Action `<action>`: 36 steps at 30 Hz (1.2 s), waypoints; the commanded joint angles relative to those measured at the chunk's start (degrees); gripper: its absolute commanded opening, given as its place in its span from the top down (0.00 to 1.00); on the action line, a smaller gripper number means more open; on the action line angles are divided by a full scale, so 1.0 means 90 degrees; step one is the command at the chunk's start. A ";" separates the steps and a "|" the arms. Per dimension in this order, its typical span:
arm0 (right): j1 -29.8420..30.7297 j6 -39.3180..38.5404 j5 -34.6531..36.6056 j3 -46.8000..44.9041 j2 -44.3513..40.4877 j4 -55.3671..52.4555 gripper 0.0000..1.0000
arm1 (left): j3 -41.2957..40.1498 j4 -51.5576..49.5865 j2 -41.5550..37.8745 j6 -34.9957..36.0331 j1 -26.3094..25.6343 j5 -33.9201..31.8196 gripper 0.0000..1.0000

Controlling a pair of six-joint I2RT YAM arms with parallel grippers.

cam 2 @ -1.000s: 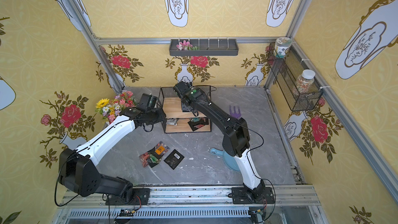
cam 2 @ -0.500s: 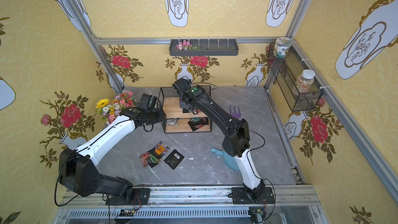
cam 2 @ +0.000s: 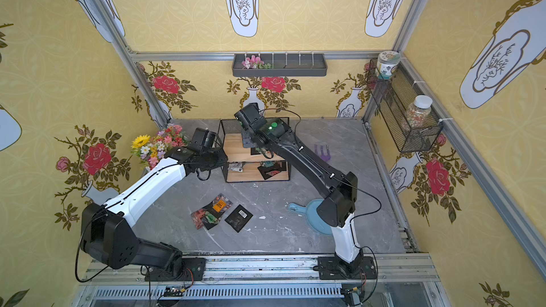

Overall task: Remove the tea bags from the shelf
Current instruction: Pick up the tea bag from the shelf, then place the tea bag at the center of the board.

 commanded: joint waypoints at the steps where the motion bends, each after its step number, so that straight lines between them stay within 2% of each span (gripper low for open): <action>1: 0.0223 -0.0219 -0.0090 -0.0697 -0.0480 0.0625 1.00 | 0.0033 0.0033 0.0041 0.0031 -0.0020 0.0123 0.56; 10: 0.0928 -0.0161 -0.0510 -0.2872 -0.1688 0.1253 1.00 | 0.0062 0.0018 0.0071 0.0076 -0.0025 0.0082 0.56; 18: 0.1697 -0.0046 -0.1122 -0.4762 -0.1839 0.2316 1.00 | 0.0048 -0.0006 0.0008 0.0051 -0.0018 0.0083 0.56; 24: 0.1958 0.0069 -0.1594 -0.5003 -0.0952 0.3297 1.00 | 0.0038 -0.0035 -0.0012 0.0041 -0.0015 0.0139 0.56; 31: 0.2018 0.0227 -0.1923 -0.4470 0.0461 0.4364 1.00 | 0.0071 -0.0089 0.0018 0.0025 -0.0020 0.0155 0.56; 36: 0.2053 0.0277 -0.1786 -0.4399 0.0858 0.5282 0.94 | 0.0089 -0.0128 0.0005 0.0041 -0.0021 0.0128 0.56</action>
